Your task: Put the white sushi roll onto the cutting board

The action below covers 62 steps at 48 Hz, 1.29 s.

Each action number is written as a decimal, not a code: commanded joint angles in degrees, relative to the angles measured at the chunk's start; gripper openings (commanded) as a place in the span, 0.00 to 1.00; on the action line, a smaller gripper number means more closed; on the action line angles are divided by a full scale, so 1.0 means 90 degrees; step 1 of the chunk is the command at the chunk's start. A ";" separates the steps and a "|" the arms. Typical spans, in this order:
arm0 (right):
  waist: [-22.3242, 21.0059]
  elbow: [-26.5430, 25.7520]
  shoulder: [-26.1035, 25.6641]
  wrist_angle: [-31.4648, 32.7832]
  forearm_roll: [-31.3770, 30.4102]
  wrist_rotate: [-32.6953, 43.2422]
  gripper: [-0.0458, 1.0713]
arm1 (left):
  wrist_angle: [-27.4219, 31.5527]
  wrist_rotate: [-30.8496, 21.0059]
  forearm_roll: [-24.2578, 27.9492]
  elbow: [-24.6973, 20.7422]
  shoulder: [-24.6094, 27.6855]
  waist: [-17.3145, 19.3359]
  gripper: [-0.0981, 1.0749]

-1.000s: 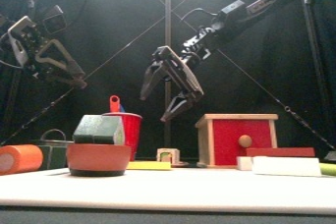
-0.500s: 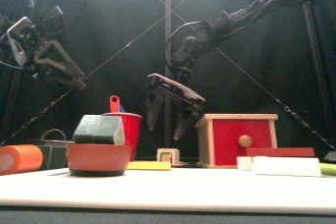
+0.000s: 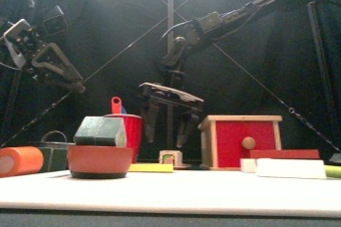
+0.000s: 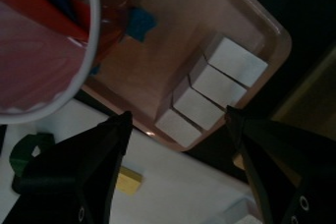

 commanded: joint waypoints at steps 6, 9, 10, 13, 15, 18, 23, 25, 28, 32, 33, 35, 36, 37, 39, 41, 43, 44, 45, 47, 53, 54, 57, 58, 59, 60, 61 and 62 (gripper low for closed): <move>0.0107 -0.0557 -0.0127 0.0146 -0.0127 0.0303 0.97 | 0.0068 0.0010 0.0049 -0.0068 0.0010 0.0010 0.76; 0.0127 -0.0537 -0.0107 0.0166 -0.0176 0.0518 0.97 | 0.0068 0.0010 0.0049 -0.0078 0.0010 0.0010 0.76; 0.0127 -0.0527 -0.0098 0.0166 -0.0205 0.0596 0.97 | 0.0068 0.0010 0.0049 -0.0078 0.0010 0.0000 0.76; 0.0156 -0.0498 -0.0088 0.0156 -0.0293 0.0742 0.97 | 0.0059 0.0020 0.0049 -0.0068 0.0010 0.0010 0.76; 0.0186 -0.0488 -0.0088 0.0166 -0.0371 0.0879 0.97 | 0.0068 0.0020 0.0049 -0.0068 0.0010 0.0010 0.76; 0.0215 -0.0449 -0.0088 0.0176 -0.0410 0.1074 0.97 | 0.0068 0.0020 0.0068 -0.0068 0.0010 0.0010 0.76; 0.0234 -0.0391 -0.0020 0.0215 -0.0459 0.1338 0.97 | 0.0068 0.0029 0.0137 -0.0068 0.0010 0.0010 0.76; 0.0244 -0.0371 -0.0010 0.0215 -0.0508 0.1426 0.97 | 0.0068 0.0029 0.0176 -0.0068 0.0010 0.0010 0.76; 0.0244 -0.0342 0.0000 0.0234 -0.0586 0.1611 0.97 | 0.0068 0.0029 0.0215 -0.0068 0.0010 0.0000 0.76; 0.0264 -0.0303 -0.0010 0.0313 -0.0645 0.1807 0.97 | 0.0068 0.0029 0.0273 -0.0068 0.0010 0.0010 0.76; 0.0264 -0.0313 0.0000 0.0332 -0.0645 0.1826 0.97 | 0.0068 0.0029 0.0283 -0.0068 0.0010 0.0010 0.76; 0.0264 -0.0303 0.0000 0.0342 -0.0654 0.1895 0.97 | 0.0068 0.0029 0.0303 -0.0068 0.0010 0.0010 0.76; 0.0273 -0.0303 0.0000 0.0342 -0.0674 0.1934 0.97 | 0.0068 0.0029 0.0313 -0.0068 0.0010 0.0010 0.76; 0.0273 -0.0293 0.0010 0.0352 -0.0703 0.1973 0.97 | 0.0068 0.0029 0.0313 -0.0068 0.0010 0.0010 0.76; 0.0273 -0.0264 0.0020 0.0391 -0.0732 0.2051 0.97 | 0.0068 0.0029 0.0322 -0.0068 0.0010 0.0010 0.76; 0.0273 -0.0244 0.0039 0.0420 -0.0752 0.2119 0.97 | 0.0068 0.0029 0.0332 -0.0068 0.0010 0.0010 0.76; 0.0273 -0.0215 0.0049 0.0420 -0.0762 0.2148 0.97 | 0.0068 0.0029 0.0352 -0.0068 0.0010 0.0010 0.76; 0.0273 -0.0215 0.0049 0.0420 -0.0762 0.2168 0.97 | 0.0068 0.0029 0.0361 -0.0059 0.0010 0.0010 0.76; 0.0273 -0.0215 0.0049 0.0410 -0.0762 0.2178 0.97 | 0.0068 0.0029 0.0371 -0.0059 0.0010 0.0010 0.76; 0.0273 -0.0215 0.0068 0.0420 -0.0742 0.2188 0.97 | 0.0068 0.0029 0.0381 -0.0049 0.0010 0.0010 0.76; 0.0273 -0.0254 0.0205 0.0410 -0.0732 0.2197 0.97 | 0.0068 0.0029 0.0400 -0.0020 0.0010 0.0010 0.76; 0.0273 -0.0264 0.0234 0.0410 -0.0732 0.2197 0.97 | 0.0068 0.0029 0.0400 -0.0020 0.0010 0.0010 0.76; 0.0264 -0.0293 0.0312 0.0400 -0.0732 0.2197 0.97 | 0.0068 0.0029 0.0400 0.0000 0.0010 0.0010 0.76; 0.0264 -0.0303 0.0332 0.0400 -0.0732 0.2197 0.97 | 0.0078 0.0029 0.0400 0.0000 0.0010 0.0000 0.76; 0.0264 -0.0313 0.0342 0.0400 -0.0732 0.2197 0.97 | 0.0068 0.0029 0.0391 0.0000 0.0010 0.0010 0.76; 0.0264 -0.0342 0.0352 0.0400 -0.0732 0.2197 0.97 | 0.0068 0.0029 0.0391 0.0010 0.0010 0.0010 0.76; 0.0264 -0.0352 0.0371 0.0391 -0.0742 0.2197 0.97 | 0.0068 0.0029 0.0400 0.0010 0.0010 0.0010 0.76; 0.0254 -0.0361 0.0391 0.0400 -0.0742 0.2197 0.97 | 0.0068 0.0029 0.0400 0.0020 0.0010 0.0010 0.76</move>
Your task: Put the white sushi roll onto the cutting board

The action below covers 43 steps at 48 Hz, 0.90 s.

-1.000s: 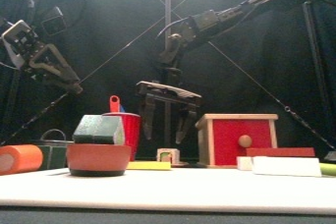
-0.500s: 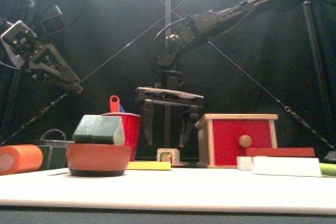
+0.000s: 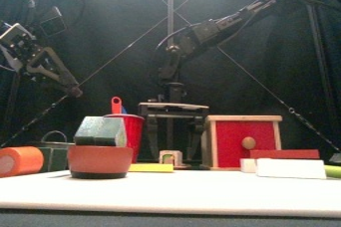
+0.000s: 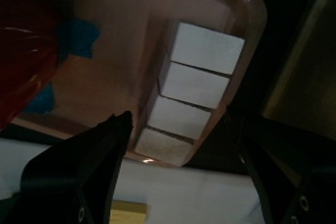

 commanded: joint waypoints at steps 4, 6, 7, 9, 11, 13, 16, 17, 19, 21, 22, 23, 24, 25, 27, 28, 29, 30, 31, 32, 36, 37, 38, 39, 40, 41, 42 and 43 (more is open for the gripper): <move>-0.0010 -0.0322 -0.0068 -0.0029 -0.0029 0.0020 0.96 | -0.0029 0.0010 0.0020 -0.0059 0.0010 0.0010 0.76; -0.0020 -0.0332 -0.0049 -0.0029 -0.0039 0.0020 0.96 | -0.0029 0.0010 0.0010 -0.0049 0.0010 0.0010 0.76; -0.0020 -0.0342 -0.0039 -0.0039 -0.0039 0.0020 0.95 | -0.0029 0.0010 0.0020 -0.0059 0.0010 0.0010 0.76; -0.0020 -0.0342 -0.0029 -0.0049 -0.0049 0.0010 0.93 | -0.0029 0.0010 0.0020 -0.0059 0.0000 0.0010 0.76; -0.0020 -0.0342 -0.0020 -0.0068 -0.0059 0.0010 0.91 | -0.0029 0.0010 0.0020 -0.0059 0.0000 0.0010 0.76; -0.0020 -0.0342 -0.0020 -0.0088 -0.0059 0.0010 0.87 | -0.0029 0.0010 0.0020 -0.0059 -0.0020 0.0010 0.76; -0.0020 -0.0342 -0.0010 -0.0117 -0.0068 0.0010 0.81 | -0.0029 0.0010 0.0020 -0.0059 -0.0029 0.0010 0.76; -0.0020 -0.0352 -0.0010 -0.0137 -0.0068 0.0020 0.79 | -0.0029 0.0000 0.0020 -0.0059 -0.0039 0.0020 0.76; -0.0020 -0.0342 -0.0020 -0.0146 -0.0068 0.0010 0.74 | -0.0029 0.0010 0.0020 -0.0049 -0.0039 0.0039 0.76; -0.0010 -0.0342 -0.0010 -0.0166 -0.0068 0.0010 0.68 | -0.0029 0.0010 0.0010 -0.0059 -0.0049 0.0059 0.76; -0.0010 -0.0342 -0.0010 -0.0166 -0.0068 0.0010 0.64 | -0.0029 0.0000 0.0020 -0.0059 -0.0049 0.0068 0.76; -0.0010 -0.0342 -0.0010 -0.0166 -0.0068 0.0010 0.62 | -0.0029 0.0000 0.0020 -0.0059 -0.0049 0.0078 0.76; -0.0020 -0.0352 -0.0020 -0.0146 -0.0068 0.0010 0.60 | -0.0029 0.0000 0.0020 -0.0049 -0.0049 0.0088 0.76; -0.0010 -0.0352 -0.0020 -0.0166 -0.0068 0.0010 0.58 | -0.0029 0.0000 0.0020 -0.0059 -0.0049 0.0088 0.76; 0.0000 -0.0361 -0.0039 -0.0166 -0.0078 0.0010 0.54 | -0.0029 0.0000 0.0020 -0.0059 -0.0049 0.0098 0.76; 0.0000 -0.0381 -0.0049 -0.0166 -0.0098 0.0010 0.53 | -0.0029 0.0000 0.0010 -0.0059 -0.0049 0.0107 0.76; 0.0010 -0.0391 -0.0059 -0.0166 -0.0117 0.0010 0.53 | -0.0029 0.0000 0.0010 -0.0059 -0.0049 0.0107 0.76; 0.0020 -0.0410 -0.0068 -0.0166 -0.0137 0.0010 0.53 | -0.0029 0.0000 0.0010 -0.0059 -0.0049 0.0107 0.76; 0.0029 -0.0430 -0.0078 -0.0166 -0.0166 0.0010 0.53 | -0.0029 0.0000 0.0010 -0.0049 -0.0049 0.0107 0.76; 0.0049 -0.0459 -0.0098 -0.0146 -0.0215 0.0010 0.53 | -0.0020 0.0000 0.0010 -0.0049 -0.0049 0.0107 0.76; 0.0088 -0.0576 -0.0137 -0.0127 -0.0283 -0.0020 0.54 | 0.0000 0.0000 0.0020 -0.0059 -0.0049 0.0107 0.76; 0.0107 -0.0605 -0.0156 -0.0107 -0.0283 -0.0020 0.54 | 0.0010 0.0000 0.0010 -0.0059 -0.0049 0.0107 0.76; 0.0127 -0.0635 -0.0176 -0.0088 -0.0283 -0.0039 0.54 | 0.0020 0.0000 0.0010 -0.0059 -0.0049 0.0117 0.76; 0.0127 -0.0664 -0.0195 -0.0059 -0.0293 -0.0039 0.54 | 0.0029 0.0000 0.0010 -0.0059 -0.0049 0.0127 0.76; 0.0146 -0.0693 -0.0215 -0.0020 -0.0293 -0.0049 0.54 | 0.0049 -0.0010 0.0010 -0.0059 -0.0049 0.0127 0.76; 0.0166 -0.0723 -0.0234 0.0020 -0.0303 -0.0049 0.54 | 0.0059 -0.0010 0.0010 -0.0059 -0.0049 0.0127 0.76; 0.0186 -0.0762 -0.0273 0.0059 -0.0312 -0.0049 0.54 | 0.0078 -0.0010 0.0010 -0.0059 -0.0049 0.0127 0.76; 0.0195 -0.0781 -0.0293 0.0098 -0.0332 -0.0059 0.54 | 0.0088 -0.0010 0.0010 -0.0059 -0.0049 0.0137 0.76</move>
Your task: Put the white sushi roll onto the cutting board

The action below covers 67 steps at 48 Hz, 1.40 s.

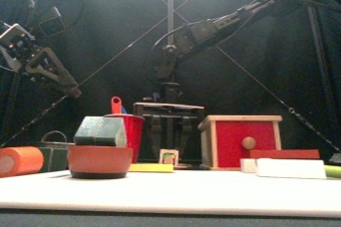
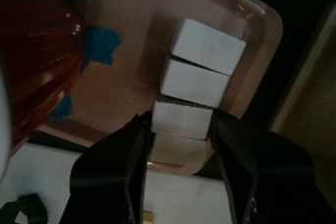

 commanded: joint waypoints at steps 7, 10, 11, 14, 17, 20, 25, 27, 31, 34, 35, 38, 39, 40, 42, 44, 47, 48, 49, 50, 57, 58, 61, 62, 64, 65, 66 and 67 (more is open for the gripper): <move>0.0264 -0.0635 -0.0537 0.0498 -0.0322 -0.0010 0.54 | 0.0107 -0.0010 0.0000 -0.0078 0.0010 0.0029 0.76; 0.0352 -0.0645 -0.0596 0.0557 -0.0420 -0.0010 0.54 | 0.0137 -0.0010 0.0000 -0.0078 0.0000 0.0039 0.76; 0.0381 -0.0654 -0.0625 0.0557 -0.0430 -0.0010 0.54 | 0.0137 -0.0010 0.0000 -0.0078 0.0000 0.0039 0.76; 0.0469 -0.0723 -0.0674 0.0547 -0.0449 -0.0010 0.54 | 0.0156 -0.0010 -0.0010 -0.0068 -0.0010 0.0049 0.76; 0.0557 -0.0801 -0.0703 0.0557 -0.0469 -0.0020 0.54 | 0.0156 -0.0010 -0.0010 -0.0068 -0.0020 0.0059 0.76; 0.0684 -0.0898 -0.0742 0.0557 -0.0527 -0.0020 0.54 | 0.0156 -0.0010 0.0000 -0.0068 -0.0020 0.0078 0.76; 0.0908 -0.1006 -0.0801 0.0625 -0.0576 -0.0010 0.54 | 0.0156 -0.0010 -0.0010 -0.0078 -0.0029 0.0127 0.76; 0.0996 -0.1016 -0.0830 0.0693 -0.0566 -0.0010 0.54 | 0.0156 -0.0010 0.0000 -0.0068 -0.0020 0.0146 0.76; 0.1201 -0.1025 -0.0869 0.0869 -0.0498 0.0000 0.54 | 0.0156 0.0000 0.0010 -0.0068 -0.0029 0.0156 0.76; 0.1377 -0.1035 -0.0908 0.0977 -0.0479 0.0020 0.54 | 0.0156 0.0000 0.0010 -0.0068 -0.0029 0.0176 0.76; 0.1426 -0.1035 -0.0928 0.0996 -0.0479 0.0029 0.54 | 0.0156 0.0000 0.0010 -0.0068 -0.0029 0.0176 0.76; 0.1553 -0.1035 -0.0947 0.1016 -0.0459 0.0059 0.54 | 0.0156 0.0000 0.0010 -0.0068 -0.0029 0.0176 0.76; 0.1592 -0.1025 -0.0947 0.1025 -0.0449 0.0059 0.54 | 0.0156 0.0000 0.0010 -0.0068 -0.0029 0.0176 0.76; 0.1641 -0.1025 -0.0957 0.1025 -0.0430 0.0059 0.54 | 0.0156 0.0000 0.0010 -0.0068 -0.0029 0.0176 0.76; 0.1729 -0.1025 -0.0957 0.1035 -0.0400 0.0059 0.54 | 0.0156 0.0000 0.0010 -0.0068 -0.0029 0.0186 0.76; 0.1807 -0.1016 -0.0957 0.1035 -0.0342 0.0059 0.54 | 0.0156 0.0000 0.0000 -0.0068 -0.0029 0.0195 0.76; 0.1943 -0.0986 -0.0947 0.1055 -0.0293 0.0078 0.54 | 0.0166 -0.0010 0.0000 -0.0059 -0.0029 0.0186 0.76; 0.2002 -0.0986 -0.0957 0.1074 -0.0264 0.0088 0.54 | 0.0166 -0.0010 -0.0010 -0.0049 -0.0029 0.0186 0.76; 0.2041 -0.0986 -0.0957 0.1084 -0.0273 0.0098 0.54 | 0.0166 -0.0010 -0.0010 -0.0049 -0.0029 0.0186 0.76; 0.2090 -0.0986 -0.0957 0.1094 -0.0283 0.0098 0.54 | 0.0166 -0.0010 -0.0010 -0.0049 -0.0029 0.0186 0.76; 0.2266 -0.1016 -0.0967 0.1172 -0.0342 0.0146 0.54 | 0.0166 -0.0020 -0.0010 -0.0039 -0.0029 0.0186 0.76; 0.2275 -0.0996 -0.0977 0.1201 -0.0352 0.0225 0.54 | 0.0166 -0.0020 -0.0010 -0.0049 -0.0029 0.0186 0.76; 0.2324 -0.0918 -0.0996 0.1318 -0.0420 0.0615 0.54 | 0.0166 -0.0020 -0.0010 -0.0039 -0.0029 0.0186 0.76; 0.2363 -0.0850 -0.1016 0.1406 -0.0479 0.0840 0.54 | 0.0166 -0.0020 -0.0020 -0.0029 -0.0029 0.0186 0.76; 0.2441 -0.0742 -0.1074 0.1504 -0.0566 0.1064 0.54 | 0.0166 -0.0020 -0.0020 -0.0020 -0.0029 0.0186 0.76; 0.2490 -0.0684 -0.1113 0.1533 -0.0596 0.1162 0.54 | 0.0166 -0.0020 -0.0020 -0.0010 -0.0029 0.0186 0.76; 0.2529 -0.0625 -0.1143 0.1553 -0.0615 0.1250 0.54 | 0.0166 -0.0020 -0.0020 -0.0010 -0.0029 0.0195 0.76; 0.2578 -0.0557 -0.1182 0.1553 -0.0635 0.1357 0.54 | 0.0166 -0.0020 -0.0020 0.0000 -0.0029 0.0186 0.76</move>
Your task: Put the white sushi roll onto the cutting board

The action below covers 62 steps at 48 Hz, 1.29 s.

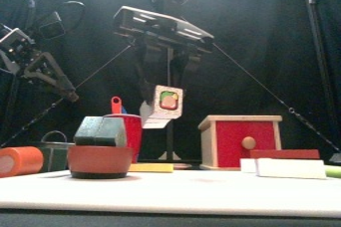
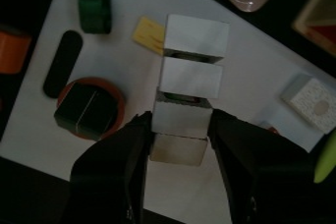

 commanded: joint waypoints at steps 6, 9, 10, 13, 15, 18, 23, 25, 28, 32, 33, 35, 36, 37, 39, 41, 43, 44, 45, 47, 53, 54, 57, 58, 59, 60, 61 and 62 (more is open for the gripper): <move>0.0410 0.0225 -0.0605 -0.0205 -0.0166 0.0869 0.54 | -0.0020 0.0000 -0.0020 -0.0059 0.0010 0.0029 0.76; 0.0479 0.0293 -0.0605 -0.0352 -0.0137 0.1006 0.54 | -0.0020 0.0000 -0.0020 -0.0078 0.0000 0.0039 0.76; 0.0498 0.0313 -0.0605 -0.0371 -0.0127 0.1045 0.54 | -0.0020 0.0000 -0.0020 -0.0088 0.0010 0.0039 0.76; 0.0547 0.0381 -0.0596 -0.0381 -0.0098 0.1211 0.54 | -0.0020 0.0000 -0.0020 -0.0088 0.0000 0.0049 0.76; 0.0586 0.0449 -0.0586 -0.0381 -0.0088 0.1357 0.54 | -0.0020 -0.0010 -0.0020 -0.0098 -0.0020 0.0039 0.76; 0.0693 0.0615 -0.0605 -0.0381 -0.0039 0.1602 0.54 | -0.0020 -0.0029 -0.0020 -0.0078 -0.0049 0.0039 0.76; 0.0830 0.0840 -0.0674 -0.0410 -0.0029 0.2021 0.54 | -0.0020 -0.0029 -0.0078 -0.0078 -0.0098 0.0049 0.76; 0.0869 0.0908 -0.0723 -0.0410 -0.0020 0.2197 0.54 | -0.0020 -0.0020 -0.0107 -0.0098 -0.0127 0.0049 0.76; 0.0918 0.1025 -0.0762 -0.0430 -0.0010 0.2480 0.54 | -0.0020 -0.0029 -0.0127 -0.0107 -0.0176 0.0049 0.76; 0.0977 0.1191 -0.0762 -0.0527 0.0039 0.2783 0.54 | -0.0020 -0.0029 -0.0127 -0.0098 -0.0225 0.0049 0.76; 0.0986 0.1221 -0.0752 -0.0566 0.0059 0.2842 0.54 | -0.0020 -0.0020 -0.0127 -0.0098 -0.0225 0.0049 0.76; 0.1006 0.1270 -0.0723 -0.0664 0.0088 0.2959 0.54 | -0.0020 -0.0020 -0.0127 -0.0098 -0.0225 0.0049 0.76; 0.1016 0.1299 -0.0703 -0.0713 0.0098 0.3008 0.54 | -0.0020 -0.0020 -0.0127 -0.0107 -0.0225 0.0059 0.76; 0.1035 0.1338 -0.0693 -0.0771 0.0117 0.3057 0.54 | -0.0020 -0.0010 -0.0127 -0.0107 -0.0225 0.0068 0.76; 0.1035 0.1396 -0.0674 -0.0898 0.0176 0.3125 0.54 | -0.0020 -0.0010 -0.0117 -0.0127 -0.0225 0.0078 0.76; 0.1045 0.1455 -0.0645 -0.1025 0.0244 0.3154 0.54 | -0.0020 0.0000 -0.0117 -0.0146 -0.0225 0.0098 0.76; 0.1045 0.1514 -0.0605 -0.1191 0.0322 0.3164 0.54 | -0.0020 0.0000 -0.0107 -0.0156 -0.0225 0.0098 0.76; 0.1035 0.1533 -0.0596 -0.1250 0.0342 0.3164 0.54 | -0.0020 0.0000 -0.0107 -0.0146 -0.0225 0.0098 0.76; 0.1045 0.1553 -0.0576 -0.1299 0.0361 0.3164 0.54 | -0.0020 0.0000 -0.0107 -0.0146 -0.0225 0.0107 0.76; 0.1045 0.1602 -0.0547 -0.1406 0.0381 0.3164 0.54 | -0.0020 0.0000 -0.0107 -0.0146 -0.0225 0.0107 0.76; 0.1035 0.1738 -0.0508 -0.1621 0.0410 0.3174 0.56 | -0.0020 -0.0010 -0.0117 -0.0127 -0.0225 0.0107 0.76; 0.1035 0.1768 -0.0508 -0.1650 0.0410 0.3174 0.57 | -0.0020 0.0000 -0.0117 -0.0127 -0.0225 0.0107 0.76; 0.1035 0.1807 -0.0498 -0.1709 0.0420 0.3174 0.61 | -0.0010 0.0000 -0.0107 -0.0127 -0.0234 0.0107 0.76; 0.1035 0.1826 -0.0498 -0.1729 0.0420 0.3174 0.63 | 0.0000 0.0000 -0.0107 -0.0127 -0.0225 0.0098 0.76; 0.1035 0.1846 -0.0498 -0.1738 0.0420 0.3184 0.64 | 0.0000 0.0000 -0.0107 -0.0127 -0.0225 0.0107 0.76; 0.1035 0.1846 -0.0488 -0.1758 0.0439 0.3184 0.66 | 0.0010 0.0000 -0.0107 -0.0127 -0.0225 0.0107 0.76; 0.1035 0.1855 -0.0488 -0.1768 0.0459 0.3184 0.68 | 0.0020 0.0000 -0.0107 -0.0127 -0.0225 0.0107 0.76; 0.1025 0.1846 -0.0479 -0.1777 0.0479 0.3174 0.70 | 0.0029 0.0000 -0.0107 -0.0137 -0.0225 0.0107 0.76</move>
